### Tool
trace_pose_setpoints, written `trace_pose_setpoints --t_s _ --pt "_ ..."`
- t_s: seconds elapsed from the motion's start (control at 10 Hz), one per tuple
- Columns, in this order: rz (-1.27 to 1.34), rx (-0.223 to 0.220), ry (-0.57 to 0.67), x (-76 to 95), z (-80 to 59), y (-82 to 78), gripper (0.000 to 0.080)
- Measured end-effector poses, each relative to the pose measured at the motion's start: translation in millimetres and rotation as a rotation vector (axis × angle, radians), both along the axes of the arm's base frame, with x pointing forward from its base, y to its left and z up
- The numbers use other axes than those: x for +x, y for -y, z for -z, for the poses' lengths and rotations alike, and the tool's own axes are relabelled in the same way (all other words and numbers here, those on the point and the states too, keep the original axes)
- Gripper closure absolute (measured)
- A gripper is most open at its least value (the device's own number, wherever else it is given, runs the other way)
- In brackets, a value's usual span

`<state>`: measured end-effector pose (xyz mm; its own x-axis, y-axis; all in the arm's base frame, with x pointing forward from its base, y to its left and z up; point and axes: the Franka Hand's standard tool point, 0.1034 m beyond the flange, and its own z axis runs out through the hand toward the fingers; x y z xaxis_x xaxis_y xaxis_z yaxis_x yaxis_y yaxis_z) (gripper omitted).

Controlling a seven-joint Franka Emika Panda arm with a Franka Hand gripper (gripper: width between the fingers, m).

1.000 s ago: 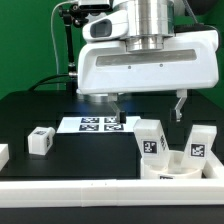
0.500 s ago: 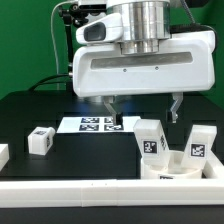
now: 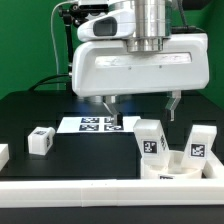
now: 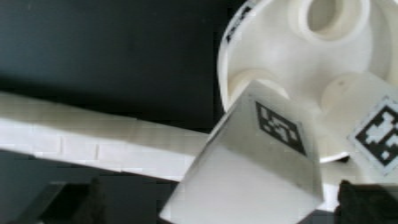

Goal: Assemble stool

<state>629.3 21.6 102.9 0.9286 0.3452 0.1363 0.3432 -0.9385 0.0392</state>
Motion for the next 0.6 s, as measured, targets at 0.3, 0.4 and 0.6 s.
trace_pose_setpoints --t_s 0.3,0.4,0.6 --pt "-0.158 -0.033 0.0 0.1 0.0 3.9 0.015" --pt "-0.213 -0.046 -0.001 0.1 -0.1 4.5 0.015" --pt "-0.363 -0.087 -0.004 0.4 -1.3 2.7 0.015"
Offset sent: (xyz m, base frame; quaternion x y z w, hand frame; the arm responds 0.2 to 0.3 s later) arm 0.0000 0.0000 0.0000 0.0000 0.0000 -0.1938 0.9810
